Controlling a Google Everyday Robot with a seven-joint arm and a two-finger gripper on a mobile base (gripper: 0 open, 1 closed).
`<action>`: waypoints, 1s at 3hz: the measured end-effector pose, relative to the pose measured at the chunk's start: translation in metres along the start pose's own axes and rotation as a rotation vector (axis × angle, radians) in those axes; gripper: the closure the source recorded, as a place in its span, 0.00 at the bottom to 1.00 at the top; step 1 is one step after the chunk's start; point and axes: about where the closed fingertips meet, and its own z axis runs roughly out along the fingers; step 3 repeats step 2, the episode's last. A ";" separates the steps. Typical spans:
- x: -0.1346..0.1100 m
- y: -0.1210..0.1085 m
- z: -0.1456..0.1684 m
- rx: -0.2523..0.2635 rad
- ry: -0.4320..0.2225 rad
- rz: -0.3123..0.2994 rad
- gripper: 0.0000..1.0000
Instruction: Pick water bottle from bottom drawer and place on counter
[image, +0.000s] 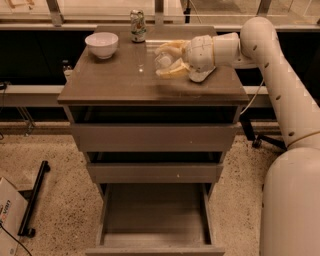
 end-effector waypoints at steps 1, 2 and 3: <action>0.000 0.001 0.004 -0.005 -0.004 0.001 0.14; -0.001 0.001 0.007 -0.009 -0.007 0.001 0.00; -0.001 0.001 0.007 -0.009 -0.007 0.001 0.00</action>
Offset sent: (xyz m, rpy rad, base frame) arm -0.0002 0.0033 -0.0010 0.0007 0.0019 0.0055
